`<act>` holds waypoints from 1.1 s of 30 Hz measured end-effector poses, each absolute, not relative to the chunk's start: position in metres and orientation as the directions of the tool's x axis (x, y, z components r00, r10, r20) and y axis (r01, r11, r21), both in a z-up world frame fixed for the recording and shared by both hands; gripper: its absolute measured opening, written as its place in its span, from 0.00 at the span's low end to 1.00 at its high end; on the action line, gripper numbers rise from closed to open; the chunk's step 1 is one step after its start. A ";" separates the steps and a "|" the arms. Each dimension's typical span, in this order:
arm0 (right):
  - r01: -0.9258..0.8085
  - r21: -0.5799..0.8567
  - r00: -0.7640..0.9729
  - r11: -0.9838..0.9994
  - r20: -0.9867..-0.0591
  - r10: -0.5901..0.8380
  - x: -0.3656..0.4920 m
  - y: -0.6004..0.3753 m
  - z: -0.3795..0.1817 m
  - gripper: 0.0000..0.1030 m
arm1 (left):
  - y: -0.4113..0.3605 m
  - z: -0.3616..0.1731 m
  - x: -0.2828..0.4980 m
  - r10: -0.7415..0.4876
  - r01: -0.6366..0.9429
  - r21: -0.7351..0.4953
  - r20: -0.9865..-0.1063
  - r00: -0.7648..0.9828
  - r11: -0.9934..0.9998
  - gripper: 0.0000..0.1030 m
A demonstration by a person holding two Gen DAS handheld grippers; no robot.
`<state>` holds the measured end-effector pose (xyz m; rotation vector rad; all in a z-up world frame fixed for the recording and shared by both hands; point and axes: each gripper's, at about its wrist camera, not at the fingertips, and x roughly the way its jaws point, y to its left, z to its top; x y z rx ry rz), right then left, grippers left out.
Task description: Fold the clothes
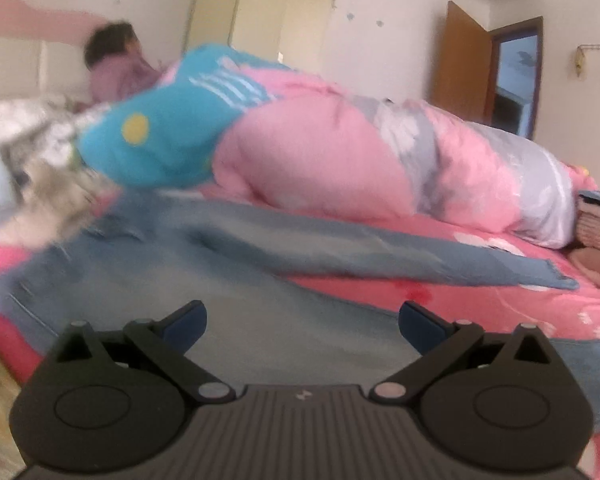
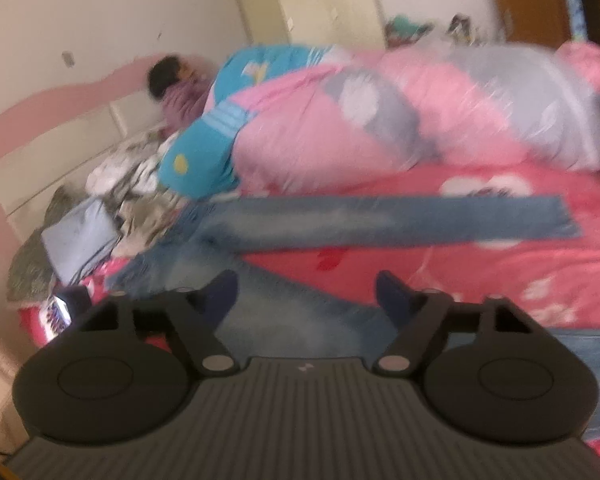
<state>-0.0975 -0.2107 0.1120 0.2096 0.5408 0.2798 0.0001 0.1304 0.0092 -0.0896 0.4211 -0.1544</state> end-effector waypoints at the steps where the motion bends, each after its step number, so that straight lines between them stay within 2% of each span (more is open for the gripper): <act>1: -0.221 0.267 0.806 0.938 -0.491 0.330 -0.088 -0.205 0.104 0.57 | 0.134 0.013 0.001 -0.162 0.128 -0.111 -0.397 0.903 0.986 1.00; 5: -0.298 0.250 0.738 0.921 -0.552 0.389 -0.052 -0.172 0.065 0.41 | 0.135 0.013 0.014 -0.189 0.155 -0.110 -0.487 0.852 0.982 1.00; 8: -0.380 0.225 0.690 0.897 -0.577 0.437 -0.028 -0.143 0.036 0.28 | 0.130 0.009 0.008 -0.203 0.183 -0.088 -0.497 0.844 0.979 1.00; 11: -0.430 0.230 0.668 0.873 -0.569 0.479 -0.006 -0.122 0.009 0.22 | 0.130 0.013 0.009 -0.260 0.229 -0.124 -0.514 0.818 0.965 1.00; 14: -0.435 0.293 0.632 0.851 -0.574 0.521 0.024 -0.113 -0.013 0.17 | 0.126 0.012 0.026 -0.330 0.290 -0.161 -0.531 0.781 0.944 1.00; 19: -0.485 0.331 0.546 0.809 -0.608 0.576 0.069 -0.100 -0.043 0.10 | 0.125 -0.011 0.056 -0.414 0.333 -0.246 -0.576 0.705 0.910 1.00; 21: -0.486 0.367 0.527 0.793 -0.601 0.601 0.081 -0.104 -0.052 0.07 | 0.124 -0.017 0.062 -0.420 0.354 -0.231 -0.588 0.691 0.906 1.00; 24: -0.478 0.416 0.545 0.774 -0.550 0.632 0.081 -0.112 -0.061 0.05 | 0.121 -0.015 0.065 -0.384 0.335 -0.199 -0.600 0.701 0.921 1.00; 27: -0.499 0.397 0.569 0.770 -0.520 0.637 0.076 -0.112 -0.067 0.04 | 0.113 -0.016 0.062 -0.350 0.326 -0.152 -0.593 0.725 0.933 1.00; 33: -0.500 0.440 0.566 0.746 -0.486 0.666 0.081 -0.119 -0.071 0.04 | 0.103 -0.009 0.037 -0.192 0.162 -0.105 -0.579 0.792 0.981 1.00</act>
